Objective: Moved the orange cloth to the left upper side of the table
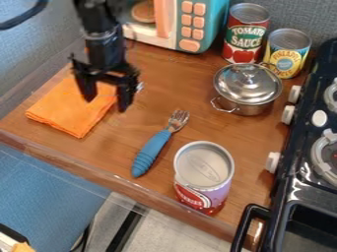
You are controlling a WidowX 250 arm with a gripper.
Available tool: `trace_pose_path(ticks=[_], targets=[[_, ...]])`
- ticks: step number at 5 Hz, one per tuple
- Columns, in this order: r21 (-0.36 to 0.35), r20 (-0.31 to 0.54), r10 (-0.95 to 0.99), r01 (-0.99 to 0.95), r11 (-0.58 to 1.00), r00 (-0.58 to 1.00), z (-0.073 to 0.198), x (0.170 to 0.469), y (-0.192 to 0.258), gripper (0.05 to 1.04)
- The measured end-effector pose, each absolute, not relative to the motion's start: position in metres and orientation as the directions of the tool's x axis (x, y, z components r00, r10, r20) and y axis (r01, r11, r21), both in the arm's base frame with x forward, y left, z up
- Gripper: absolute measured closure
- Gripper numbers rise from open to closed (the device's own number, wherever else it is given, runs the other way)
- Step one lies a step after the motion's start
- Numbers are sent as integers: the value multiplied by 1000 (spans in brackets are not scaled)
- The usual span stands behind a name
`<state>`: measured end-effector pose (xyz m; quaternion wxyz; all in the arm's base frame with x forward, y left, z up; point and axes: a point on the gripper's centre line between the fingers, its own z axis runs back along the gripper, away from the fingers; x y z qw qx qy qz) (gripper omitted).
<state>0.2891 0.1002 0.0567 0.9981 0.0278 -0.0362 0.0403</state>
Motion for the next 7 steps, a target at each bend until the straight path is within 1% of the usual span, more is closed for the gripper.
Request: trace_pose_path(ticks=[2,3,4,6,7], targets=[[88,95,88,-97,991,992,54,271,139,83],[107,115,107,-119,987,988,63,273,155,83],[121,94,115,-126,985,989,56,276,161,83],[143,2,131,-130,981,991,26,288,168,83],[130,17,161,-162,978,987,24,309,176,83]])
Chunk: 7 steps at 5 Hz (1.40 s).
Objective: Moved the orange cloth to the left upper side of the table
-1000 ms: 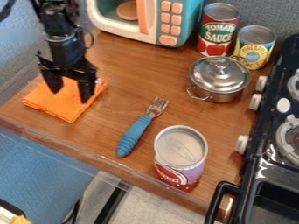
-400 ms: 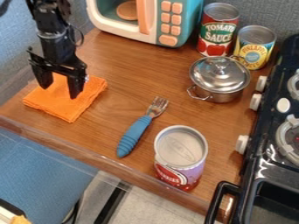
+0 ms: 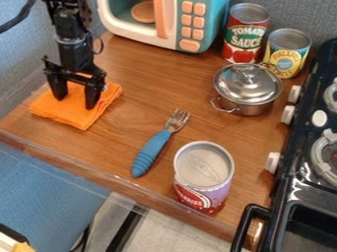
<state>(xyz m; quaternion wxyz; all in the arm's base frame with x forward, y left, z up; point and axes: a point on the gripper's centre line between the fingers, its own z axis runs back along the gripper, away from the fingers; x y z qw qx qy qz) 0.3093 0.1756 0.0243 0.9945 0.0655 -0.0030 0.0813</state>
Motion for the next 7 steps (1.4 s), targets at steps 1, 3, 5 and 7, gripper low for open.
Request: trace_pose_path(ticks=[1,3,5,7], targets=[[88,76,213,-219,972,974,26,343,179,83],[19,135,193,-198,980,972,26,396,163,83],[8,138,108,-110,994,984,30,415,146,83],[20,211,62,-68,997,975,60,427,139,83]])
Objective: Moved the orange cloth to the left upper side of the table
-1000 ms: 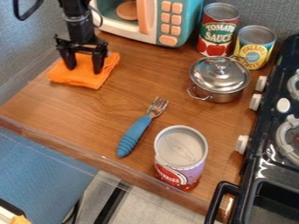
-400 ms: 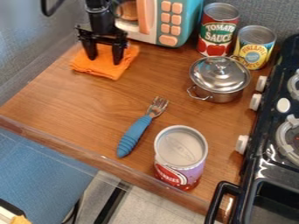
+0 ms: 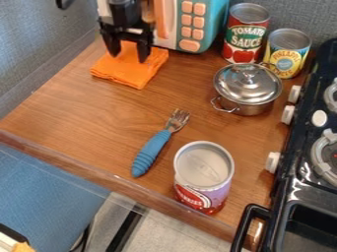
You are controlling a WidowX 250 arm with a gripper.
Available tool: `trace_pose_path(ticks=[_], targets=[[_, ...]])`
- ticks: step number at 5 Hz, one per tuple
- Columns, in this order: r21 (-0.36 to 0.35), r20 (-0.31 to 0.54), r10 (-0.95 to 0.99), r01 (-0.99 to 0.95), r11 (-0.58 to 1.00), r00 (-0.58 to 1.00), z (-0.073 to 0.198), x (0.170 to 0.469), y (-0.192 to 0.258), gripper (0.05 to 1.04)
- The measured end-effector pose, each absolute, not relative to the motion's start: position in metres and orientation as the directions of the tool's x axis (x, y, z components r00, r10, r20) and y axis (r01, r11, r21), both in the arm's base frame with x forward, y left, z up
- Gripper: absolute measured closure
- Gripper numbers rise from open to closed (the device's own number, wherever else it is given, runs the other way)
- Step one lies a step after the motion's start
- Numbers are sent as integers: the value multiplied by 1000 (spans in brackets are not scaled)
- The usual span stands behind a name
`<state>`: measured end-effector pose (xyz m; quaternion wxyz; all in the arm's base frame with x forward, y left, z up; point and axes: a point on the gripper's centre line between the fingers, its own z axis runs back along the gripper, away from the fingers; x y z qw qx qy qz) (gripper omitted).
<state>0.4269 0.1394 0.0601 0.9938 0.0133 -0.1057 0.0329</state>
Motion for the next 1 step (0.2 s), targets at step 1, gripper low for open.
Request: trace_pose_path(ticks=[1], targets=[[55,290,52,-72,996,955,100,428,142,83]])
